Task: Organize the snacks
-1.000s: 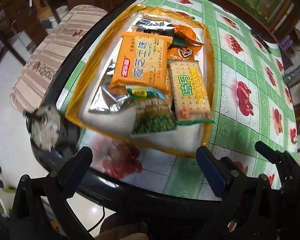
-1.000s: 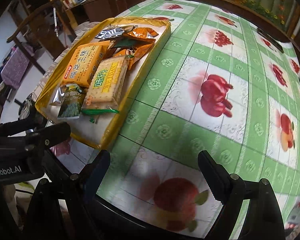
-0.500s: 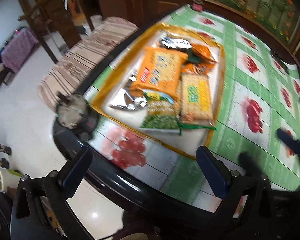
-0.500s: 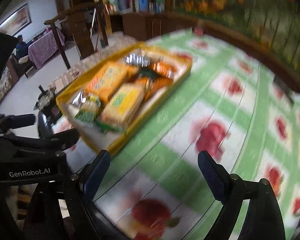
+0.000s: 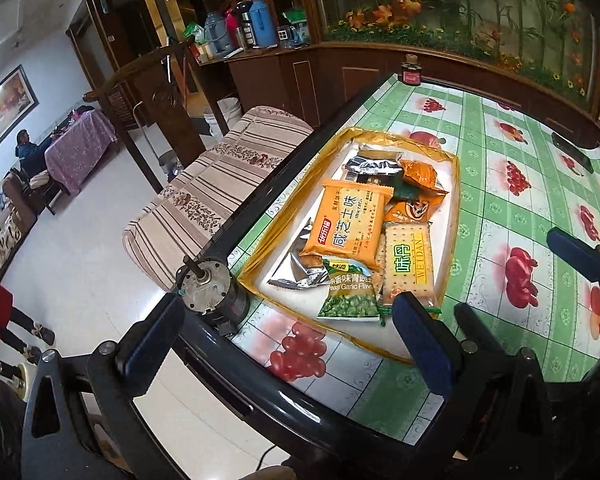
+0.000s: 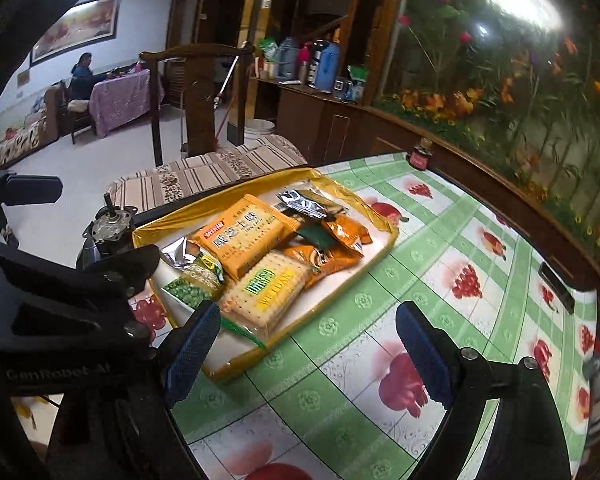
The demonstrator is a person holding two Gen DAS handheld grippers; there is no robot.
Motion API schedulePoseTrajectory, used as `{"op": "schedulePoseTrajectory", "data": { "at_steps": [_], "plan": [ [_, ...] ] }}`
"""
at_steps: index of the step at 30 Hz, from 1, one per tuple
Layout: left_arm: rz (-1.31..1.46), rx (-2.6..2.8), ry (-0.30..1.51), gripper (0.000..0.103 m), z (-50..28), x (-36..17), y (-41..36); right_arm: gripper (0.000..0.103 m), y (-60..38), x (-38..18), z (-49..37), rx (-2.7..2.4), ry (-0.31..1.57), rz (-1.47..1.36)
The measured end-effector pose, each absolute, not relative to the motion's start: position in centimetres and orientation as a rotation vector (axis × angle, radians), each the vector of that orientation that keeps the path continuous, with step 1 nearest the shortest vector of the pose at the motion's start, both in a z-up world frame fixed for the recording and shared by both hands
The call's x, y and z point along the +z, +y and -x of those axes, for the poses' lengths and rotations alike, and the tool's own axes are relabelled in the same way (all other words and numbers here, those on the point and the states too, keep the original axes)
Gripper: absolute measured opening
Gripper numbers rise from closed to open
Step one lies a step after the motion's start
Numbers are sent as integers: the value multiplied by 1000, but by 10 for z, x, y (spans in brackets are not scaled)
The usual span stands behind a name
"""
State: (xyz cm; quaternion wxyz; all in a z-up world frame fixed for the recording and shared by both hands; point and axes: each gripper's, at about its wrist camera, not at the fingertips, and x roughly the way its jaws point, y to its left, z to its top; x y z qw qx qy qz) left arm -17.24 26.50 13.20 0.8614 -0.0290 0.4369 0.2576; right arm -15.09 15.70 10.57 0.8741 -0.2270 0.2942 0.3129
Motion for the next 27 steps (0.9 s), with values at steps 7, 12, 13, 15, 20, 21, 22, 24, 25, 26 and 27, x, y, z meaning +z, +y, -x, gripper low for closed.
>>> {"op": "schedulePoseTrajectory", "data": {
  "at_steps": [7, 12, 13, 15, 20, 21, 22, 24, 25, 26, 27],
  "plan": [
    [97, 517, 959, 103, 171, 126, 263, 91, 158, 102, 150, 653, 643, 471],
    [126, 493, 986, 103, 170, 120, 266, 91, 161, 99, 155, 657, 661, 484],
    [134, 486, 992, 103, 170, 119, 266, 91, 162, 98, 156, 659, 663, 486],
    [146, 477, 1002, 103, 170, 117, 269, 91, 164, 97, 158, 665, 669, 490],
    [155, 465, 1017, 103, 170, 114, 275, 91, 168, 96, 163, 669, 675, 496],
    [153, 462, 1017, 103, 170, 114, 275, 91, 169, 96, 163, 668, 677, 495],
    [152, 458, 1017, 103, 170, 114, 275, 91, 169, 96, 164, 668, 678, 494],
    [145, 448, 1018, 103, 170, 114, 274, 91, 170, 96, 165, 665, 683, 492],
    [142, 444, 1018, 103, 170, 114, 275, 91, 171, 95, 165, 664, 687, 490],
    [138, 441, 1018, 103, 169, 114, 275, 91, 171, 95, 165, 661, 690, 489],
    [137, 438, 1018, 103, 169, 114, 275, 91, 172, 95, 165, 658, 692, 488]
  ]
}}
